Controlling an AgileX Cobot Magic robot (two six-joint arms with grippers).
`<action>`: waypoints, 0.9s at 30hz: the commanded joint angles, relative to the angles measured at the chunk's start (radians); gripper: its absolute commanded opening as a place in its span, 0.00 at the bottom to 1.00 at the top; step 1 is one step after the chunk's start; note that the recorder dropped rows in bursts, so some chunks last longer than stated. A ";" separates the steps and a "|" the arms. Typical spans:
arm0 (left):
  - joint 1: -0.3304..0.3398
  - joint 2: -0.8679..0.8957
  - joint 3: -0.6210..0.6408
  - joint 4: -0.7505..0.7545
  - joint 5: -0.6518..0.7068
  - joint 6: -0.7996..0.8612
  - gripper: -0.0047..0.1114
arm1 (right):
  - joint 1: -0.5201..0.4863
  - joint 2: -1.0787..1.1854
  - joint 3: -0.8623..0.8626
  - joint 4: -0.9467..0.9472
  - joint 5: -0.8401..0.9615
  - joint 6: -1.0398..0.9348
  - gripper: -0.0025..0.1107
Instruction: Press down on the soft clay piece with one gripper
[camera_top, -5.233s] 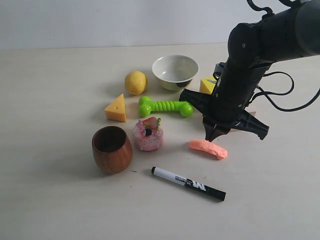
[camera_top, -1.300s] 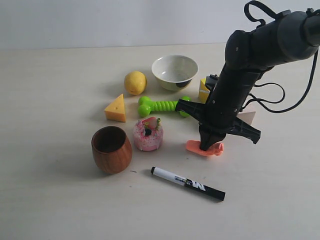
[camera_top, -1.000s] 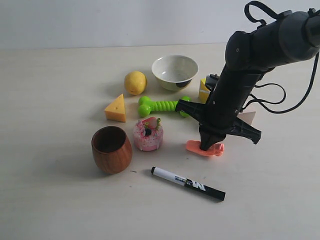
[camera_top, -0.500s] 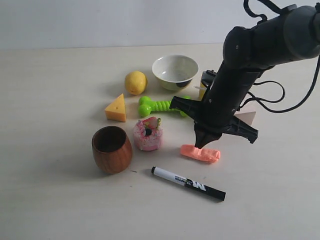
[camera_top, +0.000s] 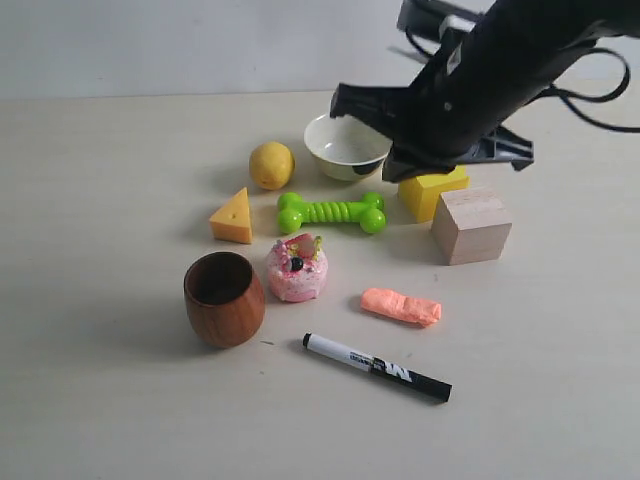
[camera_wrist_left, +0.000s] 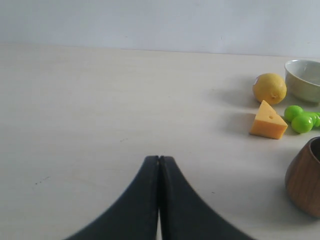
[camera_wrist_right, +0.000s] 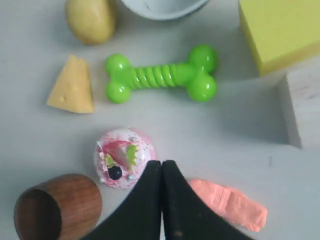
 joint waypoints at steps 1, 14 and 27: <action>0.002 -0.006 -0.004 -0.002 -0.010 -0.001 0.04 | 0.002 -0.135 0.002 -0.067 -0.041 -0.001 0.02; 0.002 -0.006 -0.004 -0.002 -0.010 -0.001 0.04 | 0.002 -0.247 0.002 -0.244 -0.230 -0.012 0.02; 0.002 -0.006 -0.004 -0.002 -0.010 -0.001 0.04 | -0.168 -0.570 0.157 -0.574 -0.045 0.151 0.02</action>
